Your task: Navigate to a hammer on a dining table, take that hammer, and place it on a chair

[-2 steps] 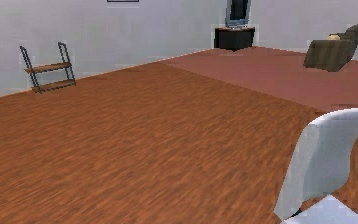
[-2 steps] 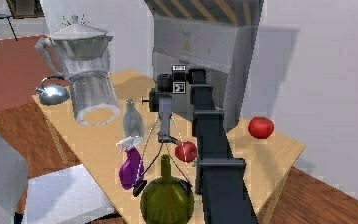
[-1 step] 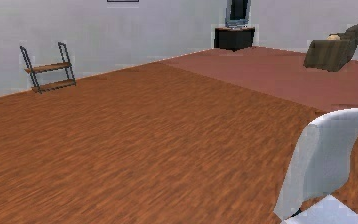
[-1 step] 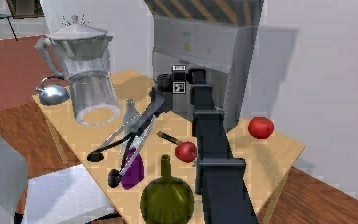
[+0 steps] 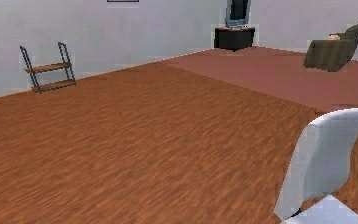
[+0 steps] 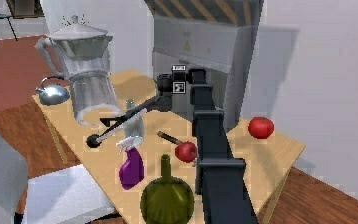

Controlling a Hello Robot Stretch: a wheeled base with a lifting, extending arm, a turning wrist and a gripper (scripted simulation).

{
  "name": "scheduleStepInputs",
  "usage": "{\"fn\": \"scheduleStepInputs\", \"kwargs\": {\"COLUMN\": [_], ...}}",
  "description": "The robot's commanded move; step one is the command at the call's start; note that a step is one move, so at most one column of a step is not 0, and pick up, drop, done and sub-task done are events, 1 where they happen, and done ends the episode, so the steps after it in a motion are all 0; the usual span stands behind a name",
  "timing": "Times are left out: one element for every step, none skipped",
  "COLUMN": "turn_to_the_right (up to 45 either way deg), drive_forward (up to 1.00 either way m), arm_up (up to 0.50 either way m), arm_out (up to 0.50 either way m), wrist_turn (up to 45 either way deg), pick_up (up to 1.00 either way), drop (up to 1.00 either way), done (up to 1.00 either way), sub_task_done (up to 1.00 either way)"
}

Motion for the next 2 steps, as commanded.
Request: {"fn": "scheduleStepInputs", "kwargs": {"turn_to_the_right": [0.0, 0.0], "drive_forward": [0.0, 0.0], "arm_up": [0.0, 0.0], "arm_out": [0.0, 0.0], "wrist_turn": [45.0, 45.0], "pick_up": [0.0, 0.0], "drop": [0.0, 0.0], "done": [0.0, 0.0], "sub_task_done": [0.0, 0.0]}}
